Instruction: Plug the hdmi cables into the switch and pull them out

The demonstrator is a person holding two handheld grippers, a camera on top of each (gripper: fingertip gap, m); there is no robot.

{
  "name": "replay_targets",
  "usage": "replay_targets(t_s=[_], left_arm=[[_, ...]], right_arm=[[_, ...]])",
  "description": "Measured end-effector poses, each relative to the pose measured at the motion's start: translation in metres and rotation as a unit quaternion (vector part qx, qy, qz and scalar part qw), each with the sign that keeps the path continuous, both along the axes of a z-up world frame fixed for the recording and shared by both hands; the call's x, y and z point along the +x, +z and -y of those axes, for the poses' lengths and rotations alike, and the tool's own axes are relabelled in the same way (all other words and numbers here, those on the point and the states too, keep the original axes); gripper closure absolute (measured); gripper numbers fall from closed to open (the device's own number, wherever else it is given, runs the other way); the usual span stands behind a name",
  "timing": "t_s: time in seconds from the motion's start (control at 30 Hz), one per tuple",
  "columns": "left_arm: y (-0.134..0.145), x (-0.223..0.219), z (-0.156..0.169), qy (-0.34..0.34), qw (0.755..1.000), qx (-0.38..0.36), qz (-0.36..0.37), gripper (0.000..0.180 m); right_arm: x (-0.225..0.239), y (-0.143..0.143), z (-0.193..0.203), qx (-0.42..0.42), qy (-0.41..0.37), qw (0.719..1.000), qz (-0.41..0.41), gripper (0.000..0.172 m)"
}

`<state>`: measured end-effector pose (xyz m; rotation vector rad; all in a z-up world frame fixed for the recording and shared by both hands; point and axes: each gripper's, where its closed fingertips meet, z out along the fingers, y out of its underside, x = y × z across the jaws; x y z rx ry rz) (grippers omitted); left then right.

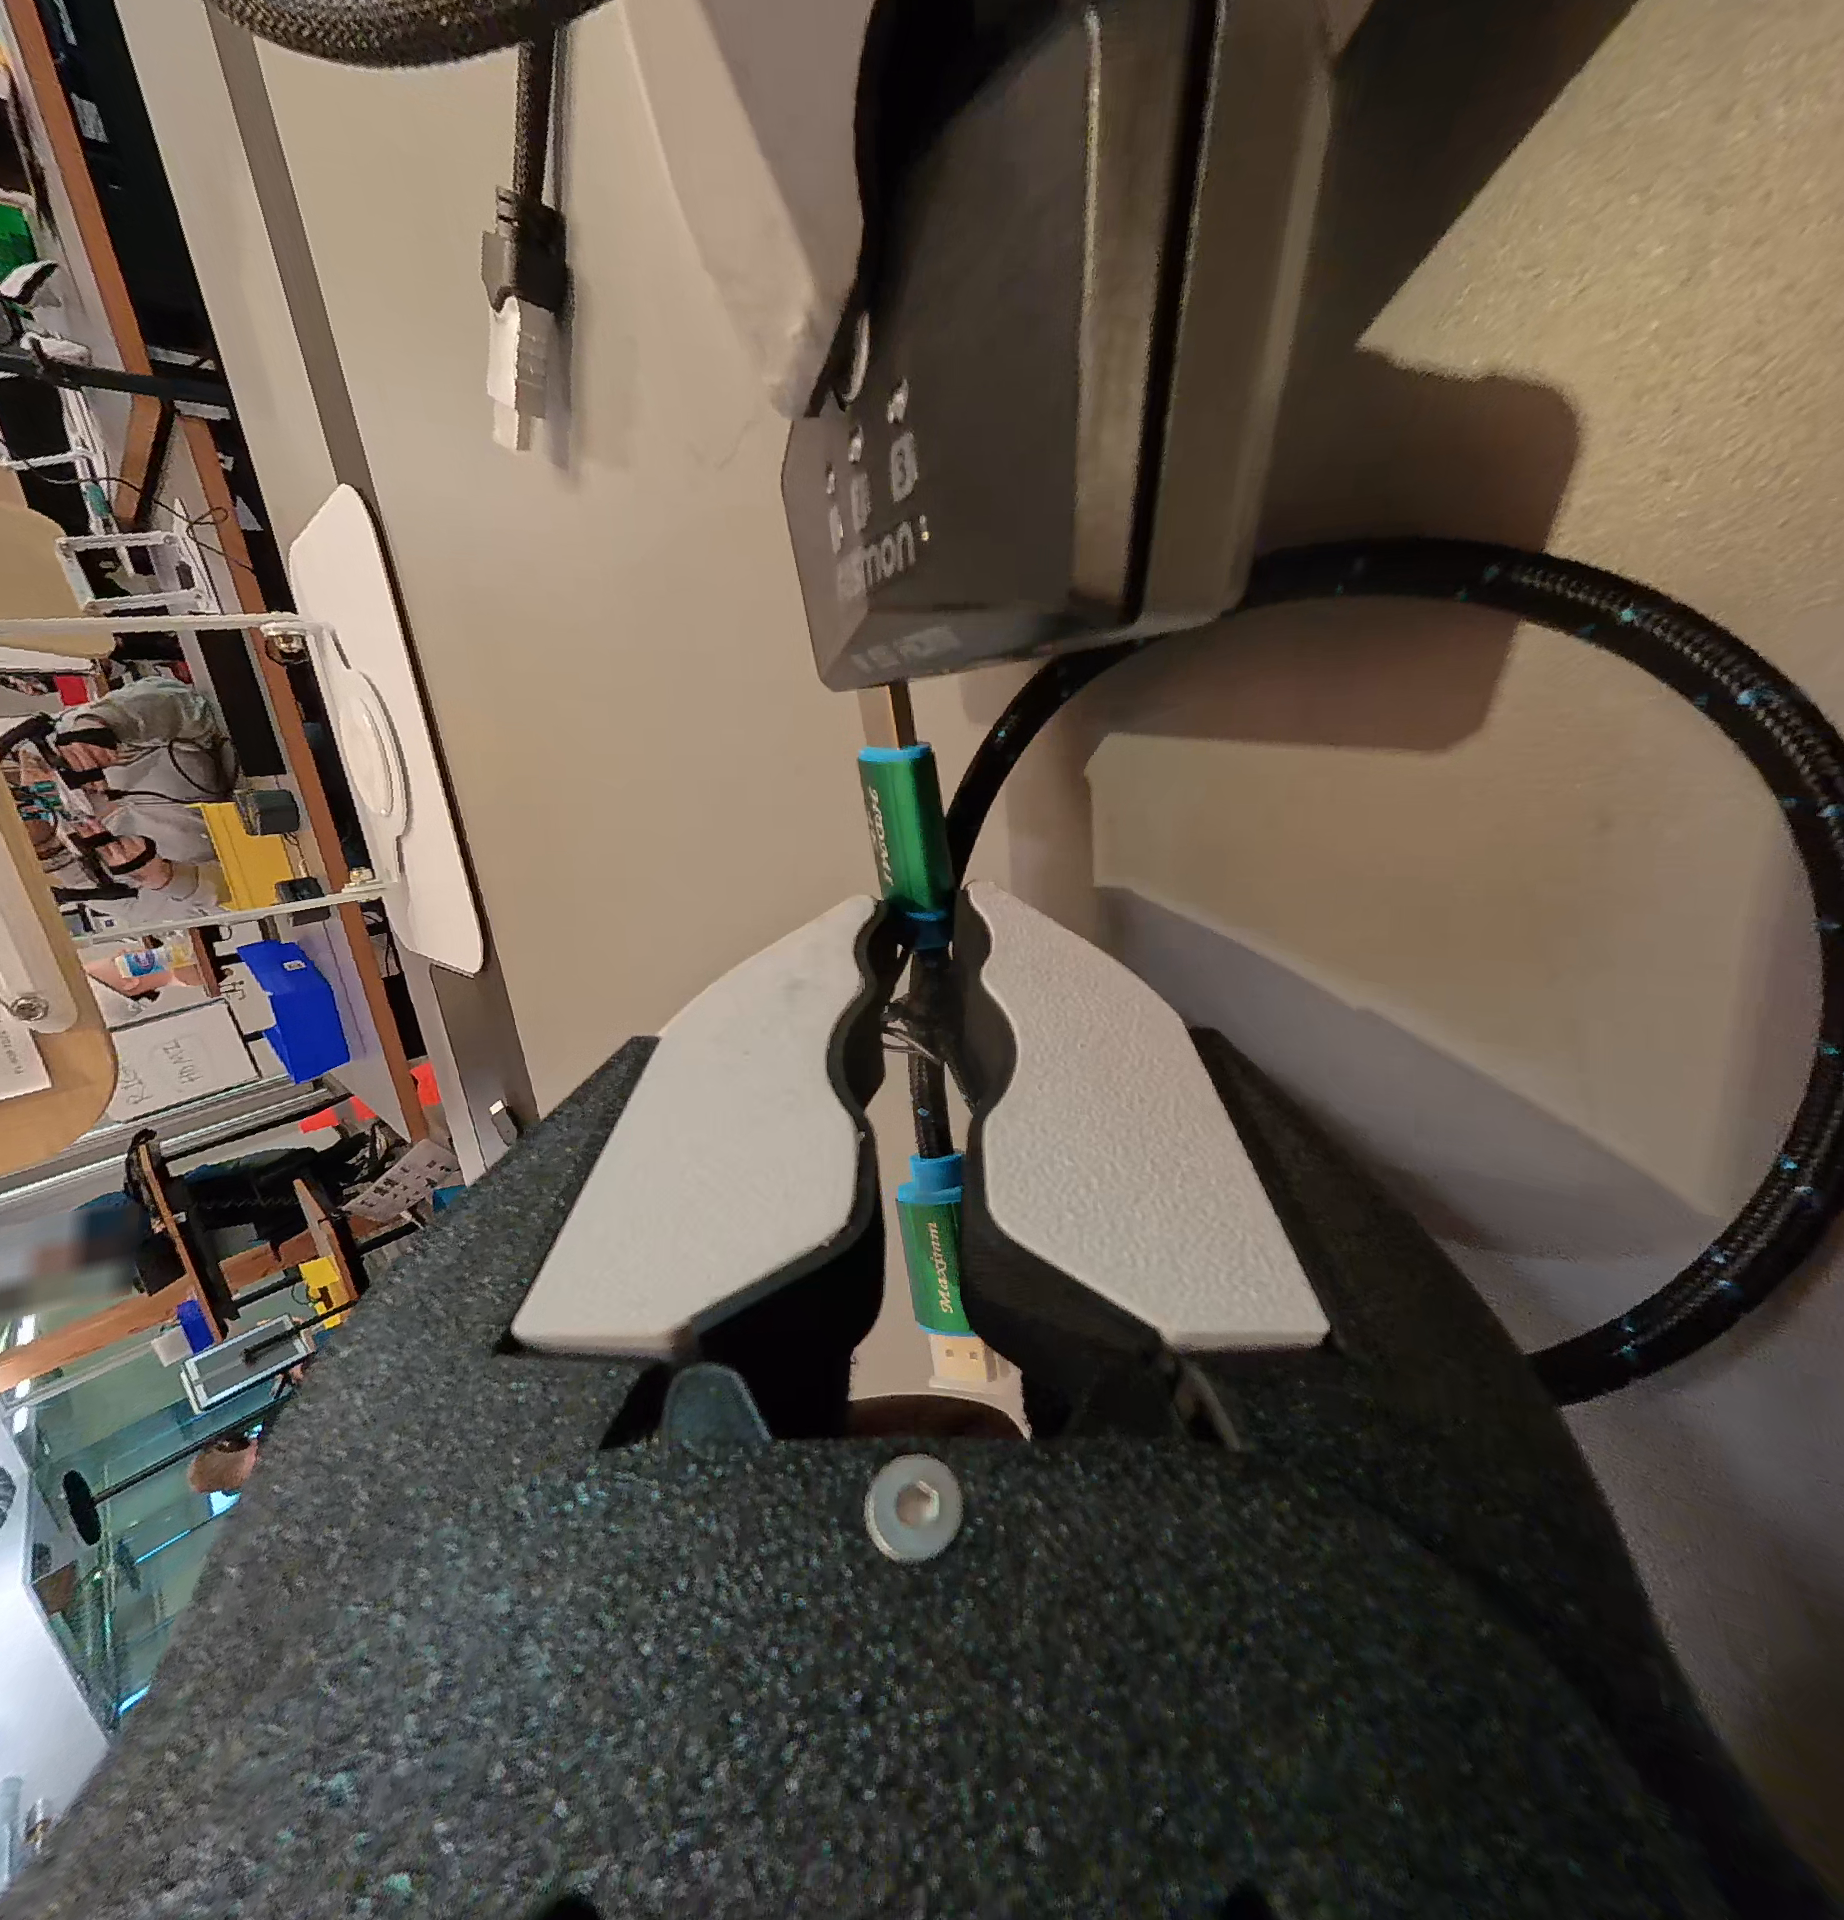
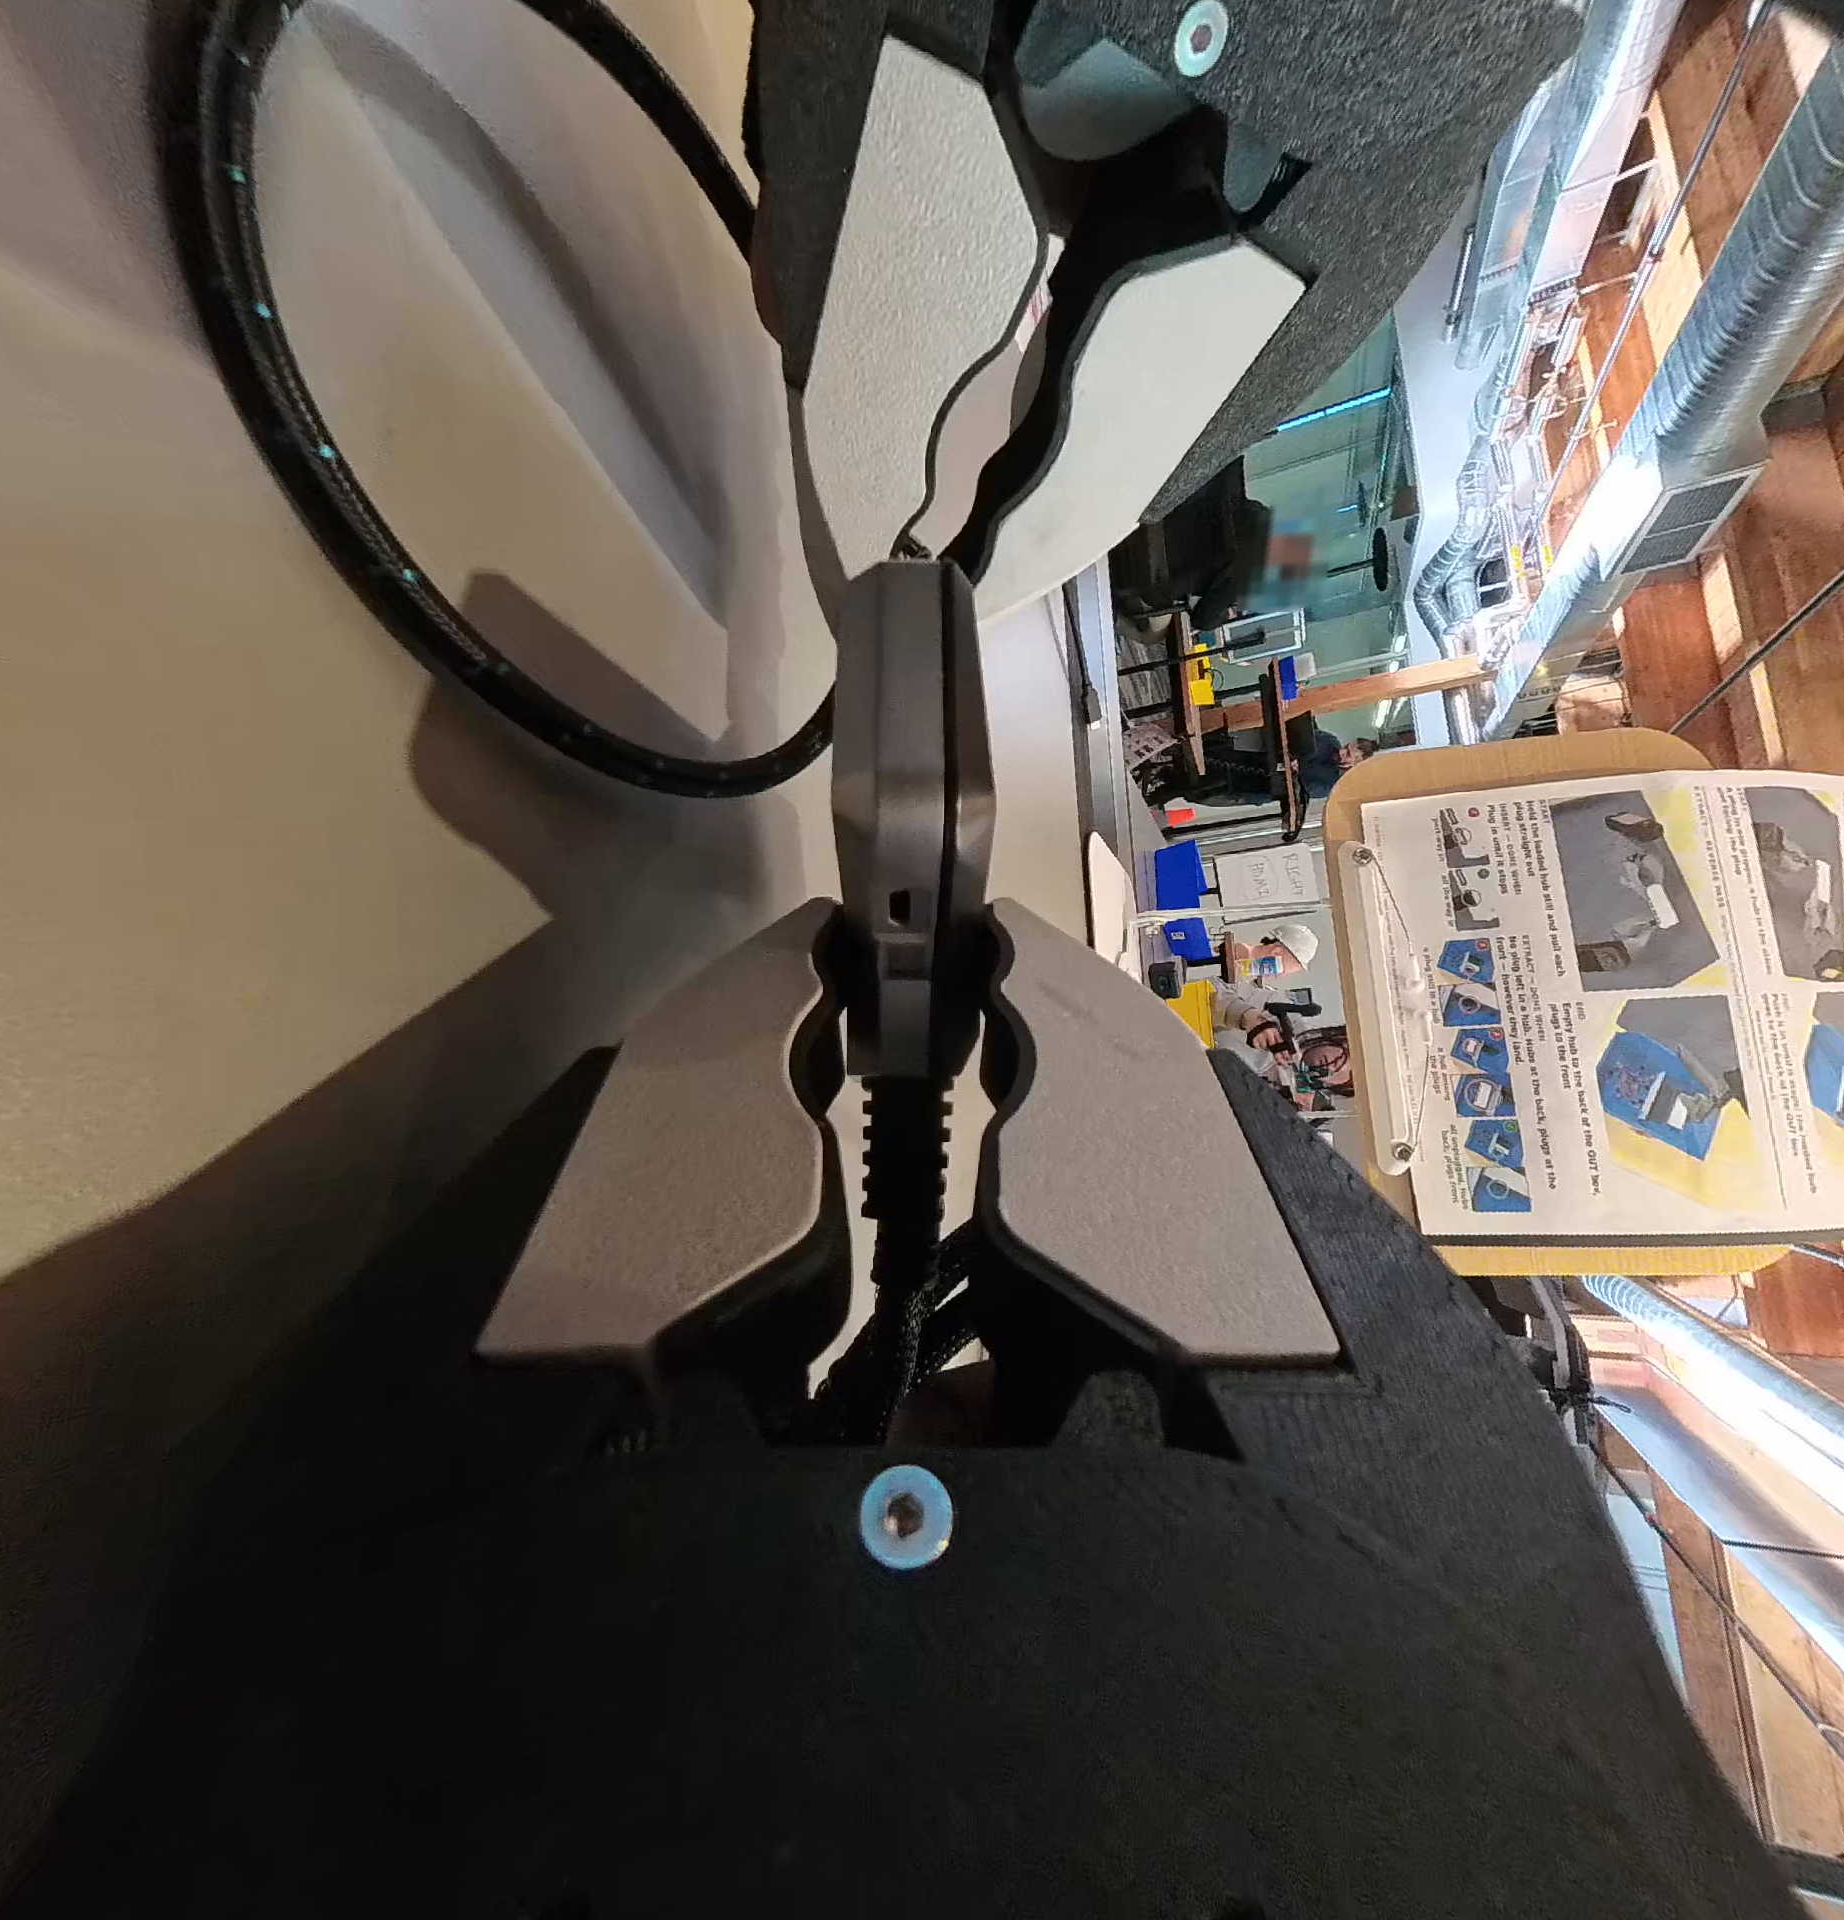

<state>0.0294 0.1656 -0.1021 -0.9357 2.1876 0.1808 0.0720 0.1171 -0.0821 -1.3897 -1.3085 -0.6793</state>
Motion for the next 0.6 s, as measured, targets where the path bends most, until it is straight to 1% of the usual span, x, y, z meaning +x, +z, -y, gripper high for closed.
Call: replay_targets(t_s=[0.13, 0.27, 0.6], left_arm=[[-0.0017, -0.001, 0.0005, -0.001, 1.0, 0.004, -0.007, 0.17], [-0.0056, -0.0011, 0.0007, -0.004, 1.0, 0.024, -0.019, 0.17], [-0.007, 0.0021, 0.0047, -0.012, 1.0, 0.023, -0.013, 0.171]], right_arm=[[-0.0017, -0.0005, 0.0007, 0.003, 0.004, 1.0, 0.006, 0.15], [-0.0054, -0.0044, 0.0026, 0.009, 0.011, 0.999, 0.035, 0.15], [-0.0061, -0.0065, 0.0037, 0.003, 0.017, 0.999, 0.033, 0.15]])
